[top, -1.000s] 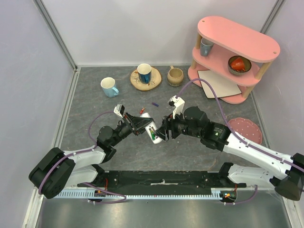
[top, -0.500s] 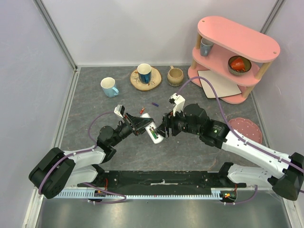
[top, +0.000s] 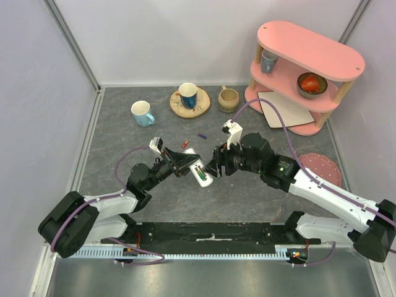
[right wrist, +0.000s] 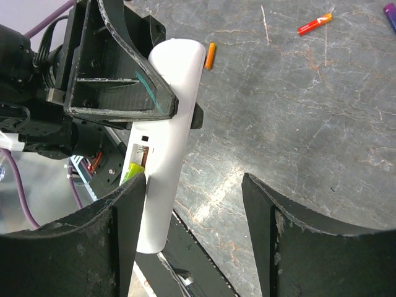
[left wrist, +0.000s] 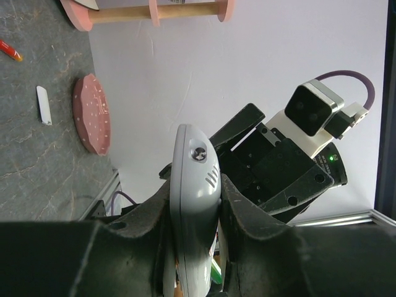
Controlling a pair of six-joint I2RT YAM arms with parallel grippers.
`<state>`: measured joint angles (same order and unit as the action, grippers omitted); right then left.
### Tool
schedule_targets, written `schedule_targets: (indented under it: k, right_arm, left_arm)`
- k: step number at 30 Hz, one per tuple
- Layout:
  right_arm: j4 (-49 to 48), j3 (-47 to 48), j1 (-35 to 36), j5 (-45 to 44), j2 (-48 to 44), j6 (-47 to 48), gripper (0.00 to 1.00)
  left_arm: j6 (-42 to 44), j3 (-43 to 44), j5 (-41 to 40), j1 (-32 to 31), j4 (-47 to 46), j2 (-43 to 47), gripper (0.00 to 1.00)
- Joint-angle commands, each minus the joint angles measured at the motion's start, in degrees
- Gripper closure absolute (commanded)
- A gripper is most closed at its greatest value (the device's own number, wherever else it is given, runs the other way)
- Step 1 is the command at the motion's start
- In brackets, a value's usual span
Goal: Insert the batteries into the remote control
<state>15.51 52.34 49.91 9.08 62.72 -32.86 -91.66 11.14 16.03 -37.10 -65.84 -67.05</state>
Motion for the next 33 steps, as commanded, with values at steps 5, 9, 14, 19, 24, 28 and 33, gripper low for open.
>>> schedule_targets:
  k: [5,9,14,19,24,28,33]
  right_arm:
    - [-1.26,-0.30,-1.31,-0.03,-9.35,1.40,0.28]
    - [-4.25,-4.17,-1.22,3.73,-12.88,1.57,0.28]
    - [-6.63,-7.60,-1.31,9.01,-13.94,2.62,0.30]
    - [-6.28,-7.95,-1.13,12.89,-12.53,3.95,0.30]
    - [-6.98,-7.78,-1.13,13.59,-11.66,4.21,0.28]
    - [-7.16,-7.78,-1.22,13.86,-10.25,4.47,0.28]
    - [-6.90,-7.16,-1.22,14.65,-8.23,4.91,0.28]
  left_arm:
    - [0.95,0.29,0.75,-0.16,-4.12,-0.80,0.98]
    - [0.87,0.47,0.93,-0.16,-4.20,-0.89,0.98]
    - [0.87,0.38,1.37,-0.16,-4.03,-0.54,0.98]
    - [1.30,1.17,2.51,-0.16,-3.41,-0.45,0.98]
    - [1.57,1.52,3.21,-0.16,-2.98,-0.45,0.98]
    - [1.66,1.87,3.83,-0.16,-2.97,-0.54,0.98]
    - [1.83,2.14,4.53,-0.16,-2.97,-0.54,0.98]
